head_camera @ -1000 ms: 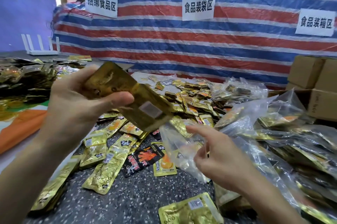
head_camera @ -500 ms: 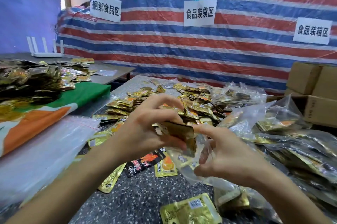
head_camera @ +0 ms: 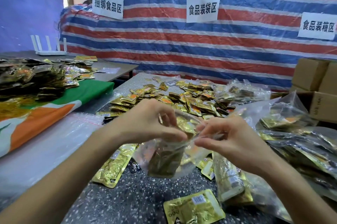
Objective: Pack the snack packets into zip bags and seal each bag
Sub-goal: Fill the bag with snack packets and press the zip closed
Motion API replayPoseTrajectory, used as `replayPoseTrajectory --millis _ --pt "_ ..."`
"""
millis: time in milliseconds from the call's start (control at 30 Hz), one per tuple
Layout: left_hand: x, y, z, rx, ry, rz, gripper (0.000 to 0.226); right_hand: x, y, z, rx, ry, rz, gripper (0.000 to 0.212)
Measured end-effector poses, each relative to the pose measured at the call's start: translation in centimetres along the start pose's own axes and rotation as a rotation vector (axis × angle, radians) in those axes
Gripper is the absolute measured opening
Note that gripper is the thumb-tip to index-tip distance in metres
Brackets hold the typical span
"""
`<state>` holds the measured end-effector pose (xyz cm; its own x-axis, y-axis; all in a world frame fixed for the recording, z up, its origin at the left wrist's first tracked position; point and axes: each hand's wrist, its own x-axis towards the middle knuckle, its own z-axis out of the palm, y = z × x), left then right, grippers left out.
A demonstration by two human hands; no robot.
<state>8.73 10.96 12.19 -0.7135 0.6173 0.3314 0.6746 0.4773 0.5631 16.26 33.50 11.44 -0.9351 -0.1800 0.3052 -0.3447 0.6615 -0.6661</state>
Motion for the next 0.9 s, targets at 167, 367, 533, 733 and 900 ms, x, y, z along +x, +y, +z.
replayPoseTrajectory --millis 167,367,533,733,900 --pt "-0.1 -2.7 -2.0 -0.283 0.085 -0.007 0.034 0.0 0.8 0.5 0.101 0.105 -0.072 0.008" --pt "-0.7 -12.7 -1.1 -0.009 0.24 -0.414 0.019 -0.2 2.0 1.2 0.14 0.188 -0.032 0.002" --pt "-3.4 -17.4 2.1 0.531 -0.132 -0.926 0.035 -0.2 2.1 1.8 0.204 0.272 -0.044 0.027" --pt "-3.0 -17.8 4.2 0.49 0.165 -1.058 0.078 -0.2 2.4 2.3 0.28 0.223 0.005 0.022" --pt "-1.7 -18.3 2.7 0.331 0.186 -1.057 0.054 -0.4 1.5 2.1 0.273 0.225 -0.002 0.032"
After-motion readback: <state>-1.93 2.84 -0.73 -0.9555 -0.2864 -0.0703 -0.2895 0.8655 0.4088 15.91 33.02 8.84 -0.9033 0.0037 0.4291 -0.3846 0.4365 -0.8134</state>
